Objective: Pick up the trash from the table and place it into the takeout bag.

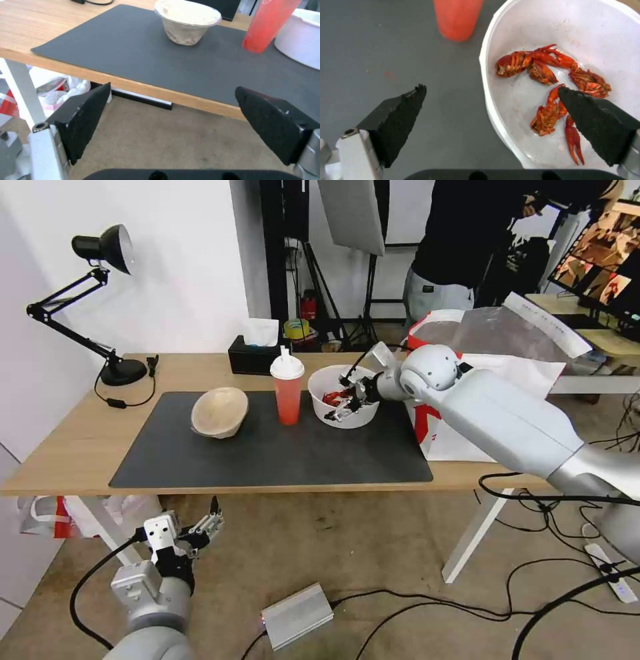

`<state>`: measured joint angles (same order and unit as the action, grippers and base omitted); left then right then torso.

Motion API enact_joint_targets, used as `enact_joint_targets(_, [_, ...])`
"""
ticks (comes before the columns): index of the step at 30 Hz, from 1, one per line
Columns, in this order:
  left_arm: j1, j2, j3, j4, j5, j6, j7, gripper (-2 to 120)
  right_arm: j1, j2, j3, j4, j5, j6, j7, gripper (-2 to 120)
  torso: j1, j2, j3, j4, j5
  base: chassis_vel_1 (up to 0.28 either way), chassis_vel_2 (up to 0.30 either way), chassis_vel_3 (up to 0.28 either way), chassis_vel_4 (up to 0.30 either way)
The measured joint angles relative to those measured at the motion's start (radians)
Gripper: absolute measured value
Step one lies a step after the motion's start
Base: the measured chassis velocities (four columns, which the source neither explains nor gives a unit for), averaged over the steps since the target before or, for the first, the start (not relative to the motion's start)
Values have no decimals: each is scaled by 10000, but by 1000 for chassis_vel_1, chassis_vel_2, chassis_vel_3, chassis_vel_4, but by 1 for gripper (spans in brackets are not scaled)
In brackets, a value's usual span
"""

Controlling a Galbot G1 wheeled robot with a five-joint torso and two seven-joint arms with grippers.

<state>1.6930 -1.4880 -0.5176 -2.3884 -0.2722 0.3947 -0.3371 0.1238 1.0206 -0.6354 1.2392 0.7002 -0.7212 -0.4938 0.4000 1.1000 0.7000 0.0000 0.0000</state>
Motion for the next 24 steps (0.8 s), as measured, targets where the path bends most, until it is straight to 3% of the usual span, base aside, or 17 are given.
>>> enact_joint_targets(24, [-170,-216,321,357,406,-254,-13,100,467,489,-232,-1022,132,1,-407,100,0,0,0,1,0,0,0,0,0])
